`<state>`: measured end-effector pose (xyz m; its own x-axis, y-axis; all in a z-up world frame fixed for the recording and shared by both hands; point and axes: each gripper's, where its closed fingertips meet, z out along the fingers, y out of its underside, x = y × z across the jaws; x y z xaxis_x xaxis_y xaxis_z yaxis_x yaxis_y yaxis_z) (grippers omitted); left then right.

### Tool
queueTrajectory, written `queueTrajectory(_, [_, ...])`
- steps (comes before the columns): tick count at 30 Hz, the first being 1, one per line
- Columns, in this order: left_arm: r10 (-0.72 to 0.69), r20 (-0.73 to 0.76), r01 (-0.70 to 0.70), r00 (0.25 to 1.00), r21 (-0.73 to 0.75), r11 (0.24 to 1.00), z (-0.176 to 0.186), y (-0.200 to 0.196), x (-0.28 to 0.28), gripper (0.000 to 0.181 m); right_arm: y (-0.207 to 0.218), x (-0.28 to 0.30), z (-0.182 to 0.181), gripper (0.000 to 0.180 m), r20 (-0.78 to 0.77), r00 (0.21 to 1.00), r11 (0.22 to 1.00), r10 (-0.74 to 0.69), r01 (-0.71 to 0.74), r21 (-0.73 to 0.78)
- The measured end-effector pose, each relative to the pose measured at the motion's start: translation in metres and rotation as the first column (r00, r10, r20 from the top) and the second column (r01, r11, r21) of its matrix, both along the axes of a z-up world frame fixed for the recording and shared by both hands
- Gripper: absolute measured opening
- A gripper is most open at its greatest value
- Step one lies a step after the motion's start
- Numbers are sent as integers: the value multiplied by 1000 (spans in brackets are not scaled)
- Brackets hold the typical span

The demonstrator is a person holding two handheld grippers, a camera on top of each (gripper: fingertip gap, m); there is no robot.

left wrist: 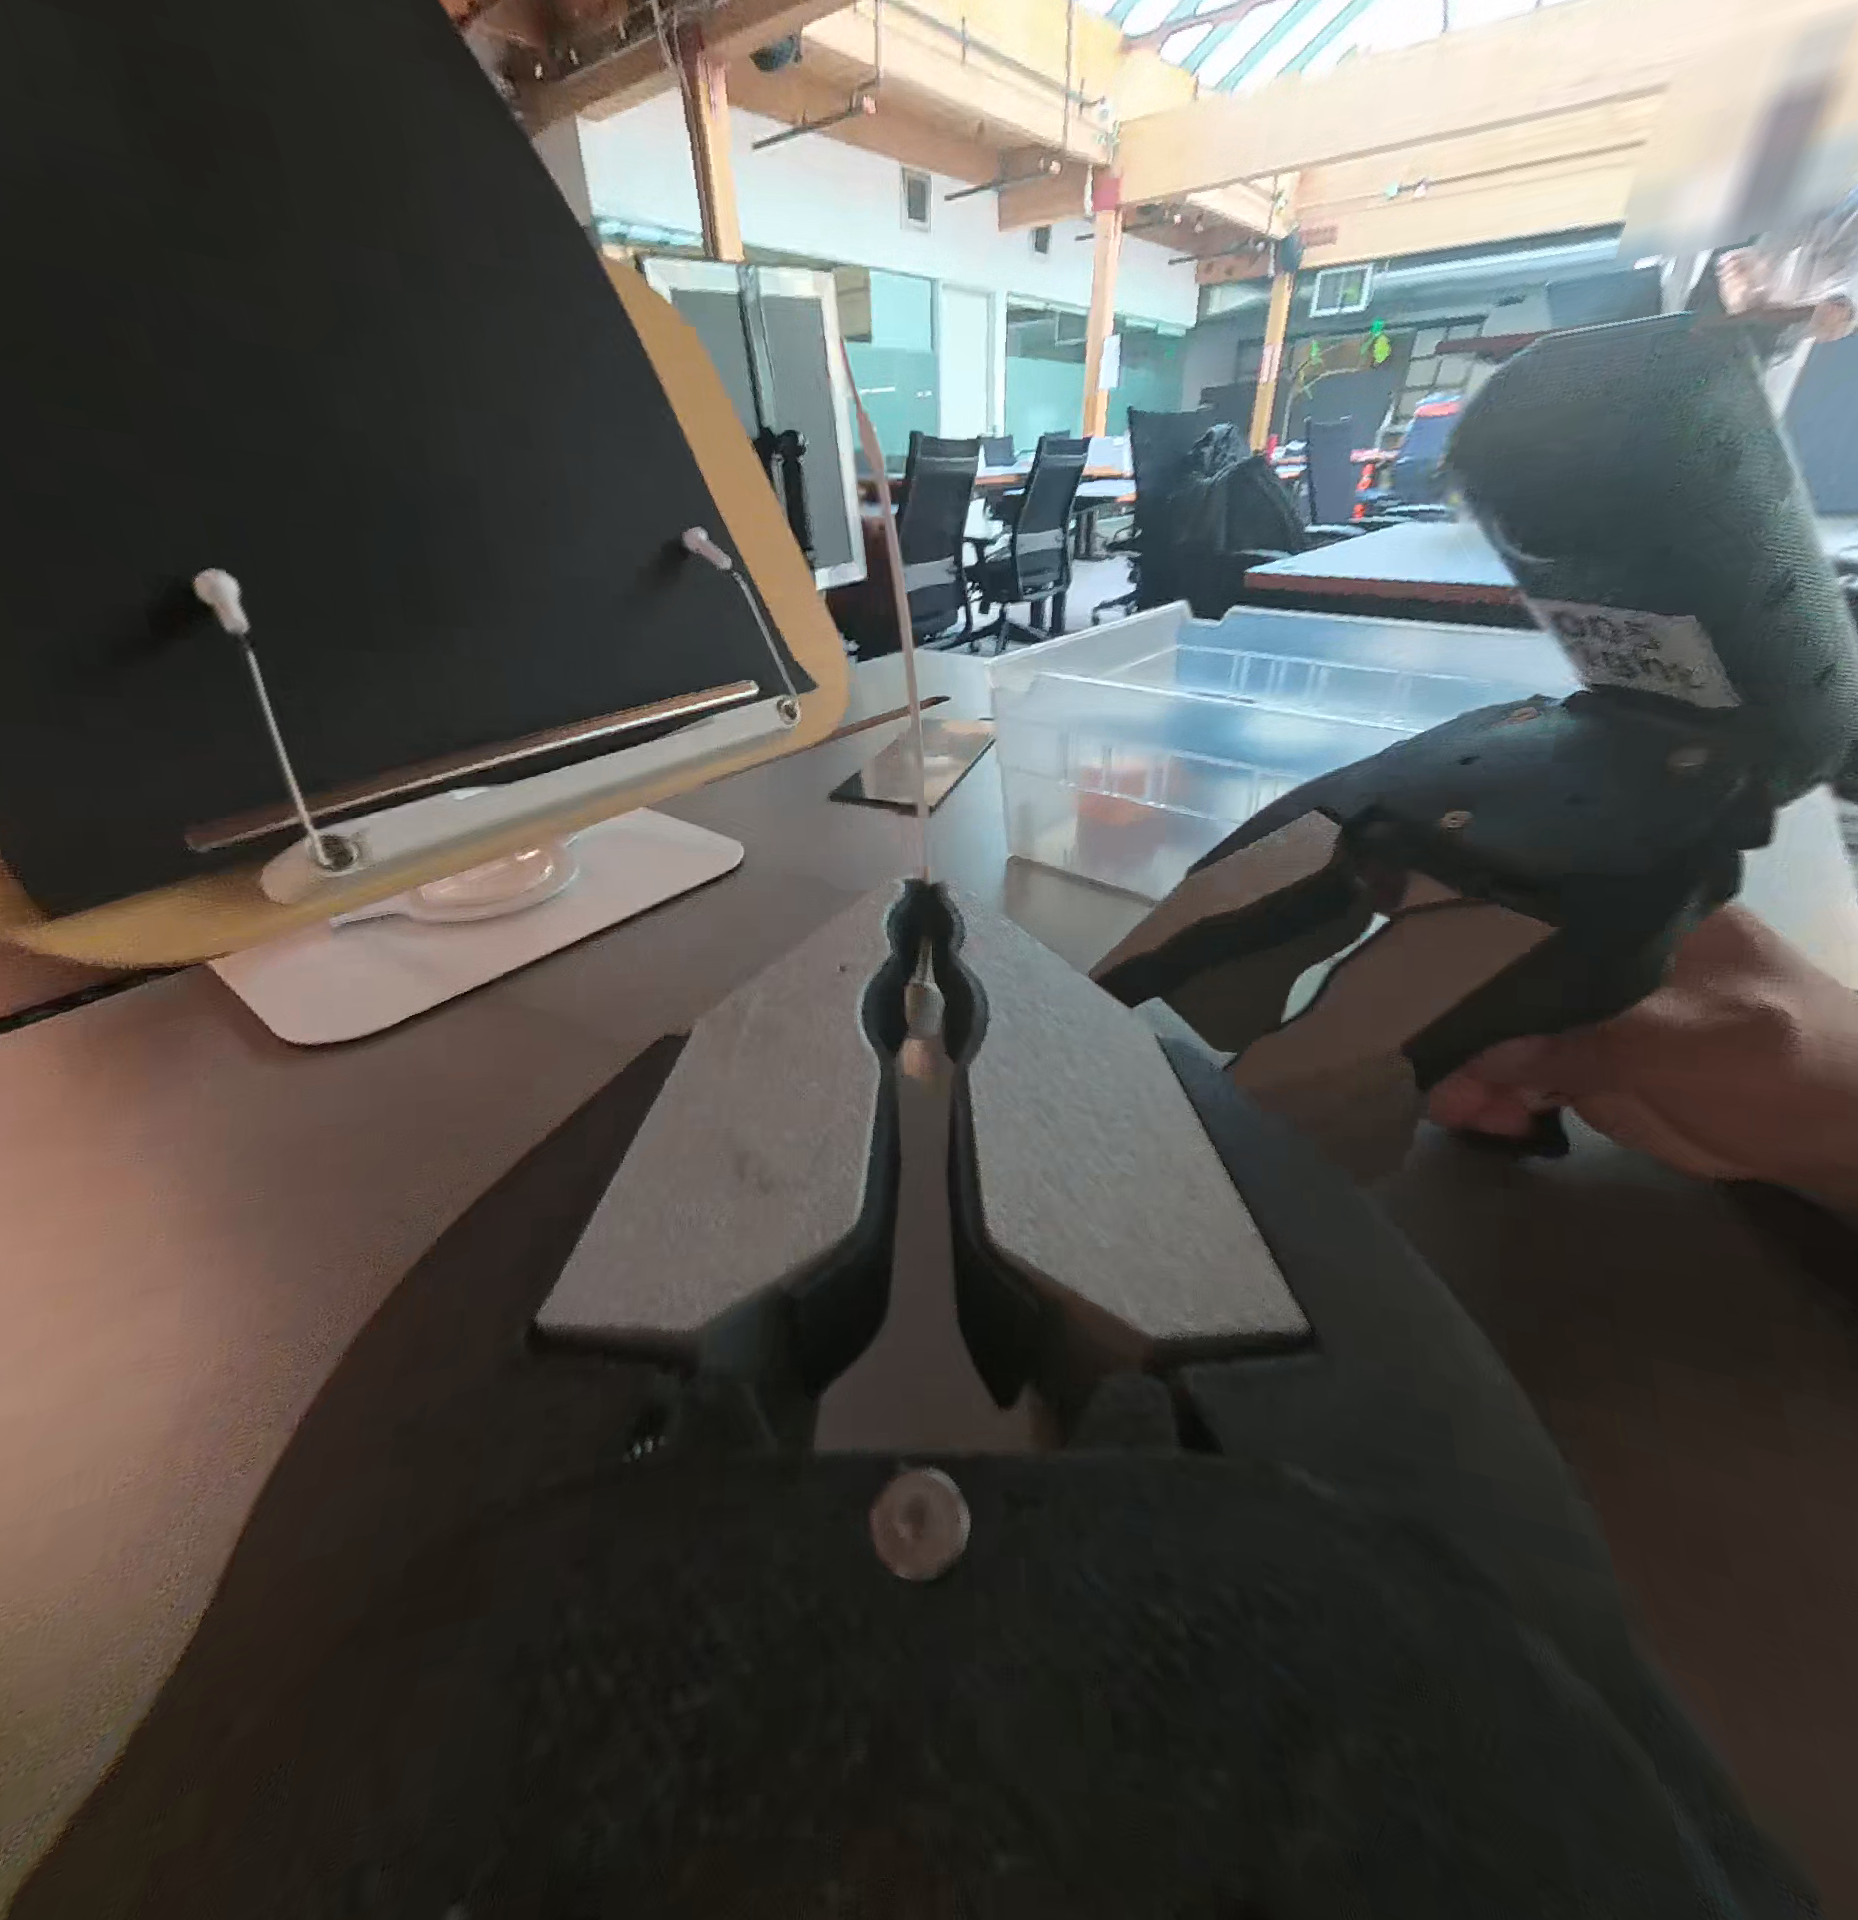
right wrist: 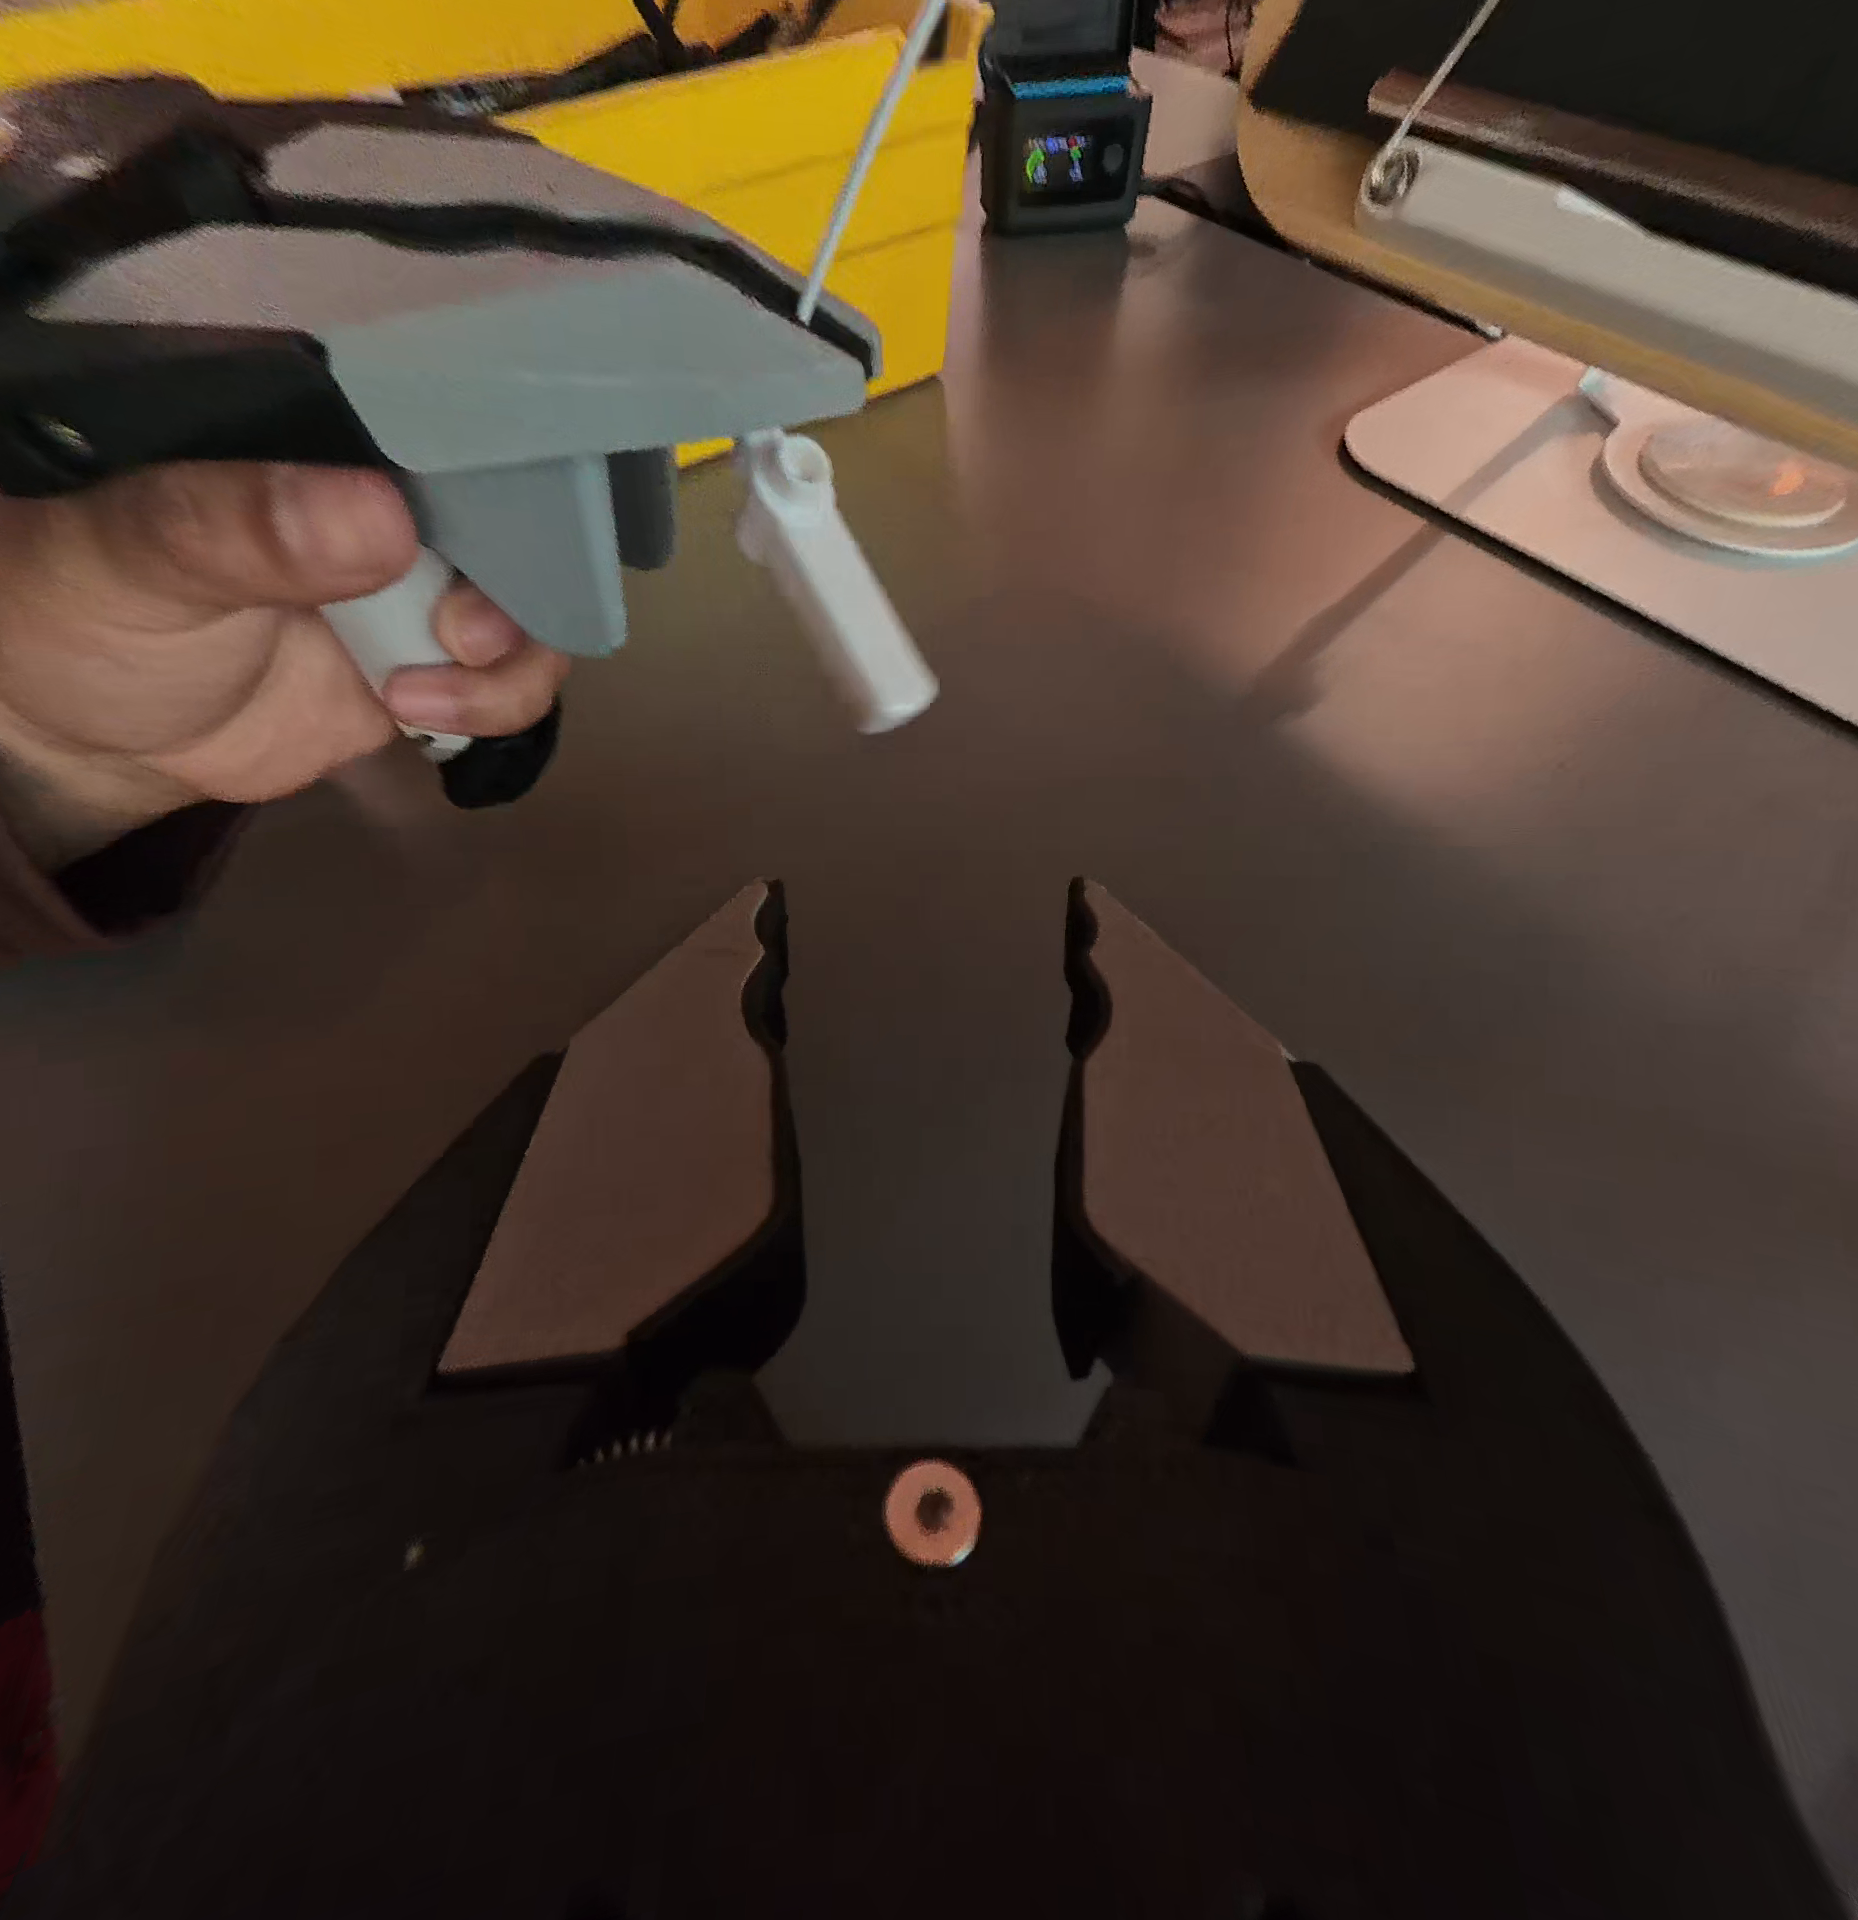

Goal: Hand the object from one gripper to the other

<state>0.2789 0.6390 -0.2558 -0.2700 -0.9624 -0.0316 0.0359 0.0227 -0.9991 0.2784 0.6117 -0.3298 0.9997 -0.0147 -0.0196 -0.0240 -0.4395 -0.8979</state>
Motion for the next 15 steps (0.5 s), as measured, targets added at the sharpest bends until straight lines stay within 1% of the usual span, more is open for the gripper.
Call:
queueTrajectory(3, [-5, 31, 4, 1000, 53, 999, 1, -3, -1, 0, 0, -2, 4, 50, 1, 1000, 1000, 10, -10, 27])
queueTrajectory(6, [12, 18, -13, 1000, 99, 995, -5, -3, 1, 0, -1, 7, -5, 48, 20, 999, 999, -36, 36, -21])
queueTrajectory(9, [27, 4, -28, 1000, 134, 991, -12, -3, 4, 0, -2, 10, -5, 46, 34, 998, 998, -52, 53, -25])
queueTrajectory(15, [33, 3, -33, 999, 133, 991, -13, -2, 5, 0, -2, 10, 1, 45, 45, 998, 999, -50, 50, 7])
